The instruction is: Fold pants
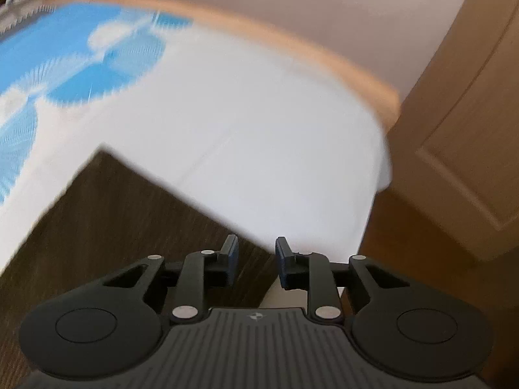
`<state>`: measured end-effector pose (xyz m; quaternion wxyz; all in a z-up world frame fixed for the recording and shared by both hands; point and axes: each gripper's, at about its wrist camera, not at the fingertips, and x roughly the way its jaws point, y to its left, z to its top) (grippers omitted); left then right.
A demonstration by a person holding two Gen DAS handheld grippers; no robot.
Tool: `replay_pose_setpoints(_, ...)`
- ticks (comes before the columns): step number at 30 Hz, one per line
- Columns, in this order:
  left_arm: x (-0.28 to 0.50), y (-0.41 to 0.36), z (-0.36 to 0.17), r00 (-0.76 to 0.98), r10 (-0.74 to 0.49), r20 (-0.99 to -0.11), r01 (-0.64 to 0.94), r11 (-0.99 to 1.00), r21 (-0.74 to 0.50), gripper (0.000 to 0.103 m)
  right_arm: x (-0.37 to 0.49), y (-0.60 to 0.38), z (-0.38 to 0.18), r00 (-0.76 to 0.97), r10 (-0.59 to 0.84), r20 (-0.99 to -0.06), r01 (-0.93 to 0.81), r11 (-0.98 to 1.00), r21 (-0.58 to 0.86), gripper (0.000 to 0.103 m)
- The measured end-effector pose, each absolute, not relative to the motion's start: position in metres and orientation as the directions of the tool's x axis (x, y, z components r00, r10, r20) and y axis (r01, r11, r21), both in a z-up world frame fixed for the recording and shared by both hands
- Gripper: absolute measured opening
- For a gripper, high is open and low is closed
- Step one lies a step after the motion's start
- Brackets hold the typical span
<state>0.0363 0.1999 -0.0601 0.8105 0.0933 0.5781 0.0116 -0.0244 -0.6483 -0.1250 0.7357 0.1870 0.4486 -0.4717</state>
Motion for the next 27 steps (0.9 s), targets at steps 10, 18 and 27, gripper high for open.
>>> replay_pose_setpoints(10,0.070,0.159,-0.029,0.521,0.189,-0.832,0.009,0.974,0.228,0.045,-0.003,-0.619,-0.085,0.449,-0.540,-0.712,0.787,0.616,0.029,0.028)
replay_pose_setpoints(18,0.102,0.084,-0.028,0.580,0.170,-0.797,0.078,0.962,0.261,0.045,0.046,-0.575,-0.076,0.642,-0.249,-0.726,0.547,0.812,0.205,0.017)
replay_pose_setpoints(27,0.149,0.007,-0.024,0.537,-0.058,-0.841,0.157,0.987,0.033,0.011,0.088,-0.542,-0.063,0.737,-0.050,-0.674,0.393,0.843,0.368,0.003)
